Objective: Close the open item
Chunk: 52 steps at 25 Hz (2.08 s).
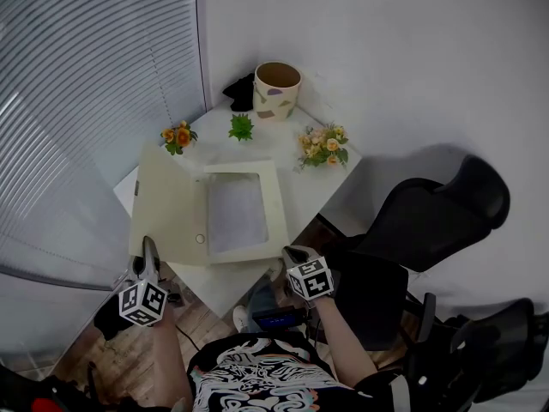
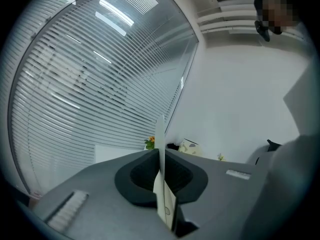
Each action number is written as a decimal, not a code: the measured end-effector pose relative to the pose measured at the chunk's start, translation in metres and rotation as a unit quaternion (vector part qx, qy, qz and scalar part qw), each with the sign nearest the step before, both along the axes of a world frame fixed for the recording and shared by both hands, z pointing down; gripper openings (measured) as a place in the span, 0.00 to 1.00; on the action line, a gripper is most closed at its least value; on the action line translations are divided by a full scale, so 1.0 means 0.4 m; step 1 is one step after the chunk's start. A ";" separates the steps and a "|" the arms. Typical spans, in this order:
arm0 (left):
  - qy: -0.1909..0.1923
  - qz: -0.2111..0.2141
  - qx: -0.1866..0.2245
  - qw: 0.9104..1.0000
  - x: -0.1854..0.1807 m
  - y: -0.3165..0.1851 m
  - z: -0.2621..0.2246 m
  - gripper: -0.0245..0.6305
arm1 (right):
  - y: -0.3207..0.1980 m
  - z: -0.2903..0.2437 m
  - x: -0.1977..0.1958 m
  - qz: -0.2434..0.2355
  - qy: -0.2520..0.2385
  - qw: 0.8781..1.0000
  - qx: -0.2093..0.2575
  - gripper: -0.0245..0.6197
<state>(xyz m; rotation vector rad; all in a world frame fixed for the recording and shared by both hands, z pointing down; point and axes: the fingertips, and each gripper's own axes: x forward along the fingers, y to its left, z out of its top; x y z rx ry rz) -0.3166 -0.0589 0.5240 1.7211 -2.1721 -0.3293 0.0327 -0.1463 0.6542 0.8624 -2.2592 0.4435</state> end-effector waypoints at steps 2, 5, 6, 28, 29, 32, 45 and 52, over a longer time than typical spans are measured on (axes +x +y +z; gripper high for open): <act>-0.002 0.004 0.003 1.000 0.009 -0.003 -0.007 0.04 | 0.000 0.000 0.000 -0.002 0.000 1.000 0.000 0.04; -0.003 0.010 0.006 1.000 0.021 -0.011 -0.018 0.04 | 0.000 -0.001 0.000 -0.001 -0.001 1.000 0.001 0.04; -0.004 0.012 0.007 1.000 0.025 -0.013 -0.021 0.04 | 0.001 -0.001 0.001 0.000 -0.002 1.000 0.001 0.04; -0.030 0.083 0.032 0.996 0.146 -0.072 -0.081 0.05 | 0.002 -0.004 -0.002 -0.005 -0.014 1.000 -0.002 0.04; -0.032 0.087 0.033 0.995 0.152 -0.075 -0.083 0.05 | 0.002 -0.004 -0.002 -0.005 -0.014 1.000 -0.002 0.04; -0.035 0.099 0.034 0.994 0.172 -0.083 -0.087 0.05 | 0.002 -0.003 -0.001 -0.005 -0.014 1.000 -0.003 0.04; -0.050 0.145 0.038 0.987 0.244 -0.114 -0.102 0.06 | -0.002 0.000 -0.004 -0.007 -0.017 1.000 -0.006 0.04; -0.052 0.168 0.038 0.984 0.285 -0.124 -0.105 0.07 | 0.000 -0.003 -0.006 -0.012 -0.014 1.000 -0.004 0.04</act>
